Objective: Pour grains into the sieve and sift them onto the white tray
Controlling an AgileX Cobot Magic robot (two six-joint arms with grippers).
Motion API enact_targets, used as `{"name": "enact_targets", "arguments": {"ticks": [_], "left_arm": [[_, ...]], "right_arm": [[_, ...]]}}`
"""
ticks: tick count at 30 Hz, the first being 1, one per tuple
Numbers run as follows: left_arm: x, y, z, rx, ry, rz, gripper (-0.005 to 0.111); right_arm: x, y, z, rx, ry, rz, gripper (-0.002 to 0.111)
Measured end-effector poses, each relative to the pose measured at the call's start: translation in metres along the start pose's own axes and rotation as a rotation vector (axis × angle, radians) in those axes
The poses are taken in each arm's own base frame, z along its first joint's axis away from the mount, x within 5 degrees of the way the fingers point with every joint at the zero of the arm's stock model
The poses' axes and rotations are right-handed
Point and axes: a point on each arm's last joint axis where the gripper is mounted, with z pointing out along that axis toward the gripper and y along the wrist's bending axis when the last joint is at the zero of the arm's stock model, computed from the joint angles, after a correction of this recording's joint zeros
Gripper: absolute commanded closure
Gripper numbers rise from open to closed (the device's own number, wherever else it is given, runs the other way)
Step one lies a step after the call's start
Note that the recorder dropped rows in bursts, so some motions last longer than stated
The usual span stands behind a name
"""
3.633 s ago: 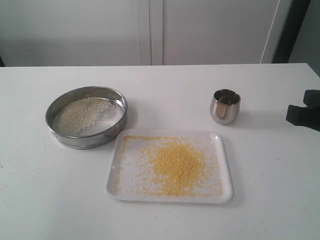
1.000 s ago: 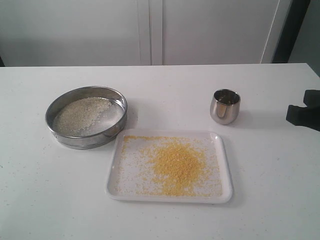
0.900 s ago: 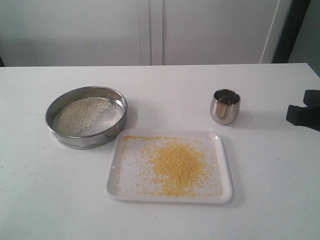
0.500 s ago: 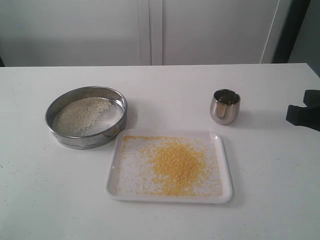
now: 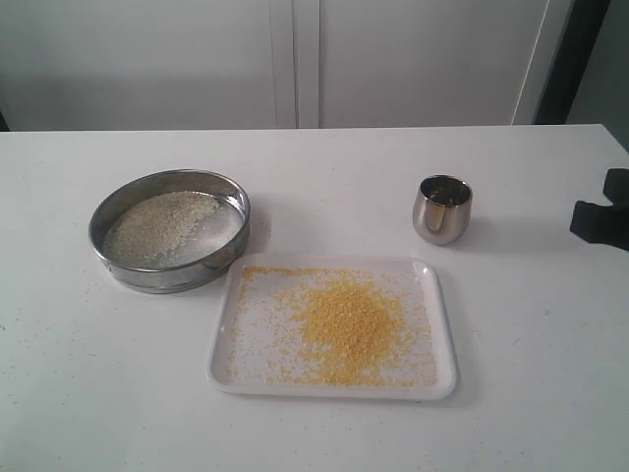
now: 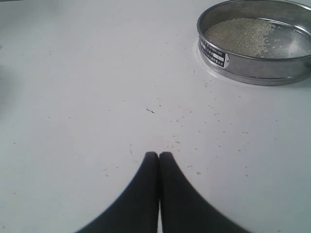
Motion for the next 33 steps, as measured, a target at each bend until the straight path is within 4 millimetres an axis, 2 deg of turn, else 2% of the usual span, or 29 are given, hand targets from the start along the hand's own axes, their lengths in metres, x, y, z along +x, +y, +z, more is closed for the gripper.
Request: {"name": "enact_targets", "arguments": {"ticks": [13, 22, 27, 33], "left_arm": [[0.0, 0.0, 0.0, 0.0, 0.0, 0.0, 0.106], [0.0, 0.0, 0.0, 0.0, 0.0, 0.0, 0.106], [0.0, 0.0, 0.0, 0.0, 0.0, 0.0, 0.106], [0.0, 0.0, 0.0, 0.0, 0.0, 0.0, 0.106]], "right_arm": [[-0.018, 0.002, -0.042, -0.017, -0.194, 0.0, 0.108], [-0.018, 0.002, -0.063, -0.019, -0.222, 0.0, 0.108], [-0.02, 0.002, -0.079, -0.024, -0.284, 0.0, 0.108], [-0.013, 0.001, -0.101, -0.025, -0.29, 0.0, 0.108]]}}
